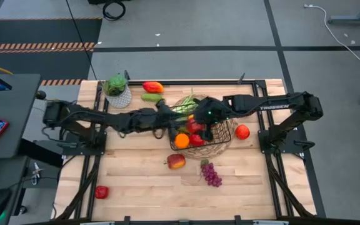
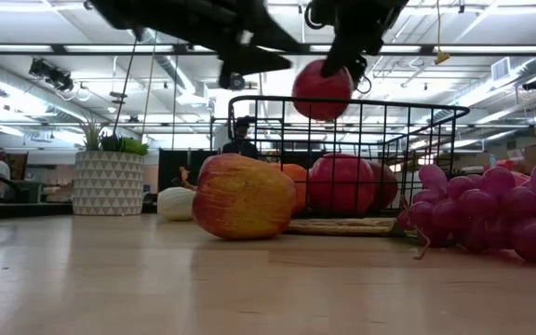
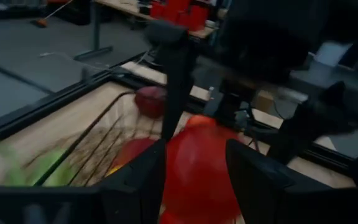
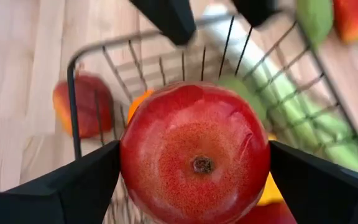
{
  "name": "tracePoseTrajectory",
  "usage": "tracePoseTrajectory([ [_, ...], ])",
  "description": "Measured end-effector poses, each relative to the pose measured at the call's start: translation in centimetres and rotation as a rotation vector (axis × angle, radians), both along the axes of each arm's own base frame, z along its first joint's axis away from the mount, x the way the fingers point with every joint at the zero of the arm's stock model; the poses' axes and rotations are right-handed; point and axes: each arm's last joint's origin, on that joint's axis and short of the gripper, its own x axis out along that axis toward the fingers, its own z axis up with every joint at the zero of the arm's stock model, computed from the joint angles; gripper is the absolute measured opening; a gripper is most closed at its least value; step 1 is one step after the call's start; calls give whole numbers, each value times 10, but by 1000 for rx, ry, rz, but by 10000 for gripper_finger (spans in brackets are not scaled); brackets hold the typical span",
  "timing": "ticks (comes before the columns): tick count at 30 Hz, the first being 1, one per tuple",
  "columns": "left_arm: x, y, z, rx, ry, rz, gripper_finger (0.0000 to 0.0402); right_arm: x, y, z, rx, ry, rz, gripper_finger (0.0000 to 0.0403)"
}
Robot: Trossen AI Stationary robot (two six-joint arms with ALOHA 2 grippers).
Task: Build produce basket
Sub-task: Put the apple into the wire basket, then put the mango into the wire basket
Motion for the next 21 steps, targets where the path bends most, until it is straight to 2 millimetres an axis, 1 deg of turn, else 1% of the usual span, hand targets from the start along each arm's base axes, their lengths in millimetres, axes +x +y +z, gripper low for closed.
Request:
tracePoseTrajectory([
  [3, 22, 2, 0, 10, 10, -35, 172, -6, 4, -5, 25, 81, -22, 400],
  [6, 42, 5, 0, 1, 5, -87, 172, -11, 3, -7, 34, 134, -81, 400],
  [8, 57, 8, -4, -3, 8, -99, 172, -11, 2, -7, 22, 134, -97, 400],
  [11, 74, 10, -15, -8, 34, -117, 172, -11, 3, -7, 17, 136, -96, 400],
  [14, 83, 14, -30, -31, 77, -141, 172, -17, 5, -5, 27, 163, -104, 400],
  [16, 86, 16, -40, -56, 106, -155, 172, -22, 6, -1, 34, 157, -116, 400],
  [18, 86, 19, -40, -68, 98, -160, 172, -25, 6, 3, 40, 144, -128, 400],
  [21, 85, 20, -32, -50, 68, -174, 172, -32, 8, 11, 43, 115, -128, 400],
])
